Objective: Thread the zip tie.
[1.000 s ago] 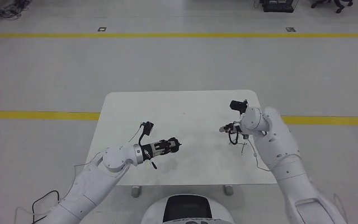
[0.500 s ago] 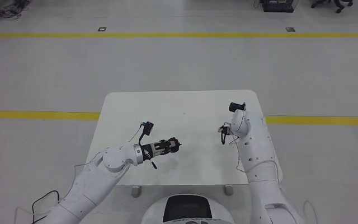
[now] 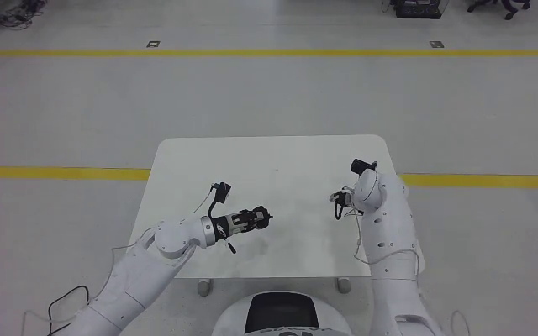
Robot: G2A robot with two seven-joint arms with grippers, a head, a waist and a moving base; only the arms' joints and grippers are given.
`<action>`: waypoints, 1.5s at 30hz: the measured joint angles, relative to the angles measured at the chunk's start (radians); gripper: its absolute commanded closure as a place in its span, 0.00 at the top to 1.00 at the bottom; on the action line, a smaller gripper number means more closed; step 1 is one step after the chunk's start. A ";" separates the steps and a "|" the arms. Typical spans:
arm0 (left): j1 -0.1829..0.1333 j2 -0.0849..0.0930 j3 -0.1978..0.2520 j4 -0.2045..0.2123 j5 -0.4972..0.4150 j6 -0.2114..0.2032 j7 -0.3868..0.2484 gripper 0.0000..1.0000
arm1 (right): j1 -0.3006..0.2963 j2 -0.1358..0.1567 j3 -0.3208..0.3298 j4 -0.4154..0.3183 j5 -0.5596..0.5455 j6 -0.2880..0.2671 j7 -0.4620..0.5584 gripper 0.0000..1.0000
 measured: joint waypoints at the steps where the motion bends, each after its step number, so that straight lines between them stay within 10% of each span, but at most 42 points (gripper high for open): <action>1: 0.000 0.000 0.000 0.000 0.000 0.000 0.000 0.00 | 0.000 0.000 0.000 0.000 0.000 0.000 0.000 1.00; 20: 0.000 0.000 0.000 0.000 0.000 0.000 0.000 0.00 | -0.130 0.050 -0.001 -0.138 0.000 0.000 -0.054 1.00; 45: 0.000 0.000 0.000 0.000 0.000 0.000 0.000 0.00 | -0.128 0.059 0.048 -0.093 0.009 -0.002 -0.098 1.00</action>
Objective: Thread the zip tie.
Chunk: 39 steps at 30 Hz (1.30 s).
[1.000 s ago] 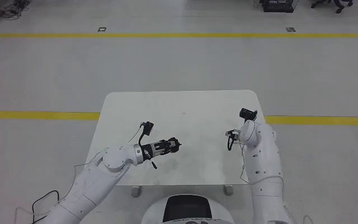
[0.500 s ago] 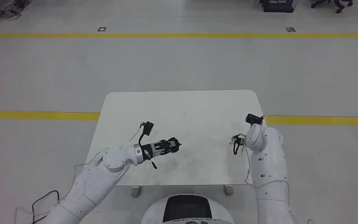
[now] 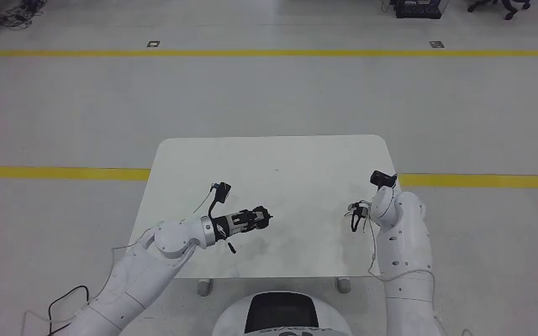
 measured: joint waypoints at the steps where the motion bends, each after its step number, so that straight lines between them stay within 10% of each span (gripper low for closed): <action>1: 0.000 0.000 0.000 0.000 0.000 0.000 0.000 0.00 | 0.000 0.000 -0.004 -0.001 -0.003 0.001 -0.003 1.00; 8: 0.000 0.000 0.000 0.000 0.000 0.000 0.000 0.00 | 0.022 0.004 -0.016 0.031 -0.009 0.002 -0.013 0.87; 10: 0.000 0.000 0.000 0.000 0.000 0.000 0.000 0.00 | 0.031 0.003 -0.014 0.048 -0.009 0.002 -0.033 0.59; 13: 0.000 0.000 0.000 0.000 0.000 0.000 0.000 0.00 | 0.026 0.000 -0.008 0.059 -0.001 0.002 -0.069 0.45; 39: 0.000 0.000 0.000 0.000 0.000 0.000 0.000 0.00 | 0.090 -0.013 0.025 0.252 -0.009 0.002 -0.147 0.35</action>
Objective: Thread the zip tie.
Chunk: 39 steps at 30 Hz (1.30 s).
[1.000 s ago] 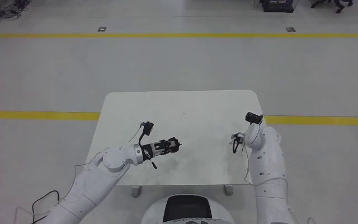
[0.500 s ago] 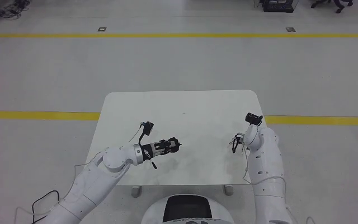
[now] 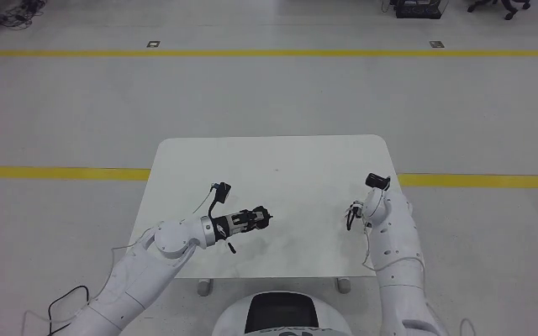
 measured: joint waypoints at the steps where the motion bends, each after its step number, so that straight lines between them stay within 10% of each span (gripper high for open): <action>1: 0.000 0.000 0.000 0.000 0.000 0.000 0.000 0.00 | 0.003 0.000 0.001 0.009 0.000 0.000 -0.004 0.35; 39: 0.000 0.000 0.000 0.000 0.000 0.000 0.000 0.00 | 0.098 0.015 -0.010 0.227 0.000 0.000 -0.128 0.25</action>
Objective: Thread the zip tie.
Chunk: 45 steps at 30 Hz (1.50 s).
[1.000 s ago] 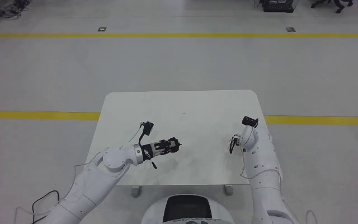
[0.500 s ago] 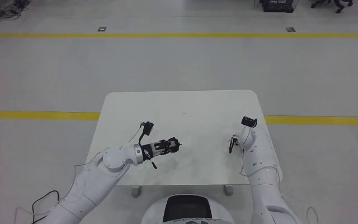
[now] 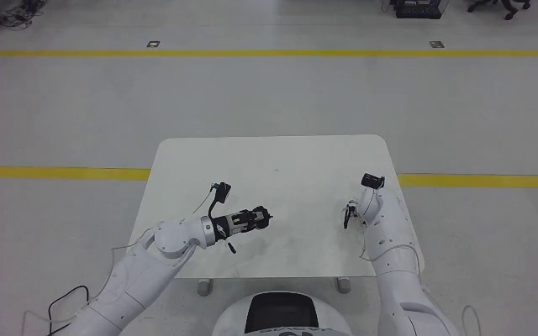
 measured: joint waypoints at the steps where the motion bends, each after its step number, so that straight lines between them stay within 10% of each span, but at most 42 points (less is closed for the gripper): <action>1: 0.000 0.000 0.000 0.000 0.000 0.000 0.000 0.00 | 0.001 0.001 -0.001 0.002 0.000 0.000 0.002 0.25; 29: 0.000 0.000 0.000 0.000 0.000 0.000 0.000 0.00 | 0.018 0.011 -0.018 0.030 0.000 0.000 0.023 0.00; 45: 0.000 0.000 0.000 0.000 0.000 0.000 0.000 0.00 | -0.121 0.011 -0.046 -0.286 0.000 0.000 0.131 0.00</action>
